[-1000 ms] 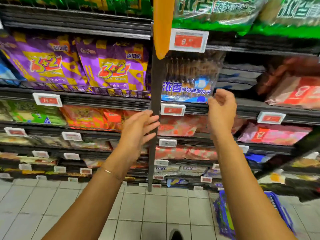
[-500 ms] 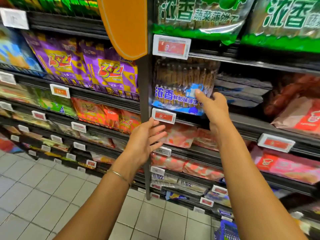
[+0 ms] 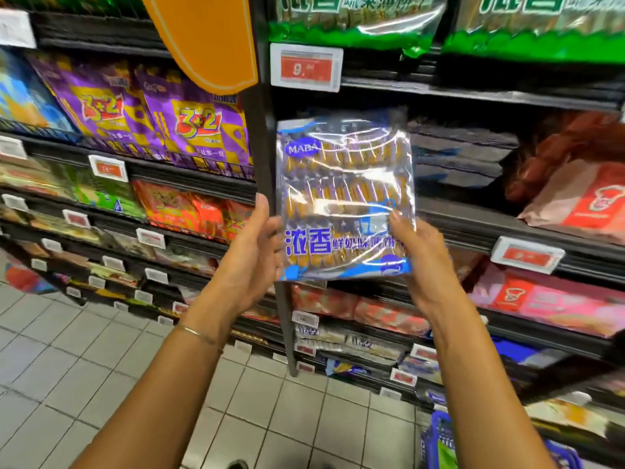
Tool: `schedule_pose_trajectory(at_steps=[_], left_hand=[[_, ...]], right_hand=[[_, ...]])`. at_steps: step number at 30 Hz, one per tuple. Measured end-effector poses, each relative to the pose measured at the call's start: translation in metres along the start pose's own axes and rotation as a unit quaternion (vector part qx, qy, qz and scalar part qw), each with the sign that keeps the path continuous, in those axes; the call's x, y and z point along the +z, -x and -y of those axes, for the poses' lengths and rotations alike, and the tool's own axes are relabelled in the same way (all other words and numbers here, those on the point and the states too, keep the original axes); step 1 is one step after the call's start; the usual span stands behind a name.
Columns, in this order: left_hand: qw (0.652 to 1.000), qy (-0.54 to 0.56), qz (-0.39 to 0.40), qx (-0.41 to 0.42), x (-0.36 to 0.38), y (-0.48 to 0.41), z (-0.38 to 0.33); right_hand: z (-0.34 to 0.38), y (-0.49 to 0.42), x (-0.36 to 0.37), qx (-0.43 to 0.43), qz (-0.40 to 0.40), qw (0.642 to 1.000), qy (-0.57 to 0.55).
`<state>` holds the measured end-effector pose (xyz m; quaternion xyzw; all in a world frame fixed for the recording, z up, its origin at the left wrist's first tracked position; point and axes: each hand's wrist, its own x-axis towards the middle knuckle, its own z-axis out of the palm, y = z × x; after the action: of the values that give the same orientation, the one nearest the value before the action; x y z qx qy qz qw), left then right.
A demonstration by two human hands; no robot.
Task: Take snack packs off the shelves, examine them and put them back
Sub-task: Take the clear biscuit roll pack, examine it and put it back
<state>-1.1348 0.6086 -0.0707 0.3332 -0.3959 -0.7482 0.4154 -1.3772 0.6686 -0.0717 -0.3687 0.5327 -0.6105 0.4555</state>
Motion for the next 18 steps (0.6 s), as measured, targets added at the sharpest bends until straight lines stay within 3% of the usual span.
schedule_pose_trajectory(at_steps=[3,6,9,13,18], left_hand=[[0.999,0.002,0.034,0.029,0.007,0.003,0.013],[0.989,-0.116,-0.063,0.067,0.014,0.012,0.036],[0.982,-0.149,-0.097,0.059,0.012,0.023,0.059],[0.984,-0.152,-0.086,0.038,0.010,0.036,0.074],[0.986,-0.145,-0.085,0.024,0.009,0.048,0.079]], right_hand=[[-0.030,0.024,-0.014,0.045,0.065,0.997,-0.020],[-0.051,0.046,-0.019,0.108,0.135,0.985,-0.010],[-0.061,0.063,-0.011,0.126,0.053,0.987,-0.087],[-0.067,0.085,0.002,0.145,-0.046,0.986,-0.066],[-0.071,0.098,0.003,0.136,-0.063,0.989,-0.015]])
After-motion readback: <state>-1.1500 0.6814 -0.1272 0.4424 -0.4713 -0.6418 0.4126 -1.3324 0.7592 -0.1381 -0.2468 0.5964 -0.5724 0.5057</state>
